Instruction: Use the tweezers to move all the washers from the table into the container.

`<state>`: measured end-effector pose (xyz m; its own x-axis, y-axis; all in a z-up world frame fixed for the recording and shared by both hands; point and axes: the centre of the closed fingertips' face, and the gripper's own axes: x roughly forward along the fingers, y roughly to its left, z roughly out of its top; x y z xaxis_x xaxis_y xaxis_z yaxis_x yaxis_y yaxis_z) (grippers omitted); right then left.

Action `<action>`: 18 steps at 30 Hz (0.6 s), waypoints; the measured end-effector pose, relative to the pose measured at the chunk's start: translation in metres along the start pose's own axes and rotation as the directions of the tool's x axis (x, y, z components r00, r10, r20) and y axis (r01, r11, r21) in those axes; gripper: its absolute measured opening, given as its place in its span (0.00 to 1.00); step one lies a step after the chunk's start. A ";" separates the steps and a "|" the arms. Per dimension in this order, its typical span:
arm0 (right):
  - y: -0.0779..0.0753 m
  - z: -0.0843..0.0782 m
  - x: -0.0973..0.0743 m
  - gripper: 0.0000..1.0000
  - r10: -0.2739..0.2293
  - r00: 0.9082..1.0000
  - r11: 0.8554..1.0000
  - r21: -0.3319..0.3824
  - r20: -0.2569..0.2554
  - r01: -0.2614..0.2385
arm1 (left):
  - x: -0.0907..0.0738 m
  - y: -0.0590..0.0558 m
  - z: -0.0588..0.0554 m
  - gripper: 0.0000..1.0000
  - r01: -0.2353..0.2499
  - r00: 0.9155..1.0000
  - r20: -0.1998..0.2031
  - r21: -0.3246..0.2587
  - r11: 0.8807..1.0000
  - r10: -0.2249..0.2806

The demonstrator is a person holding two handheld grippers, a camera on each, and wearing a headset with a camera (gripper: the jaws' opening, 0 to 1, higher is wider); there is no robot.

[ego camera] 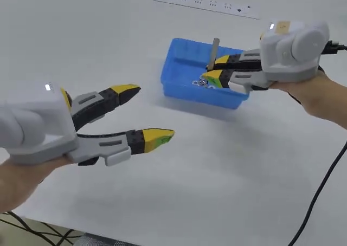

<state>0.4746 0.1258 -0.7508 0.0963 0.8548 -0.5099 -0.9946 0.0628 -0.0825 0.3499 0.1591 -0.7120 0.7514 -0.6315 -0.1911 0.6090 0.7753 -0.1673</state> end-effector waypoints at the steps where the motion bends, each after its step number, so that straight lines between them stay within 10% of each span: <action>1: 0.000 0.000 -0.001 0.11 0.000 1.000 1.000 0.000 0.000 0.000 | 0.000 0.000 0.001 0.69 0.000 1.000 0.002 -0.002 1.000 0.000; 13: 0.003 0.010 -0.016 0.07 -0.021 1.000 0.999 -0.042 -0.011 0.020 | 0.005 -0.011 0.014 0.68 0.044 0.999 0.010 0.035 0.998 -0.044; 18: 0.006 0.011 -0.018 0.07 -0.026 1.000 0.998 -0.053 -0.016 0.025 | 0.017 -0.003 0.036 0.66 0.045 0.998 0.052 0.040 0.998 -0.047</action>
<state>0.4670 0.1159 -0.7326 0.1227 0.8445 -0.5214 -0.9884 0.0566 -0.1410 0.3700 0.1466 -0.6797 0.7342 -0.6659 -0.1325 0.6519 0.7459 -0.1365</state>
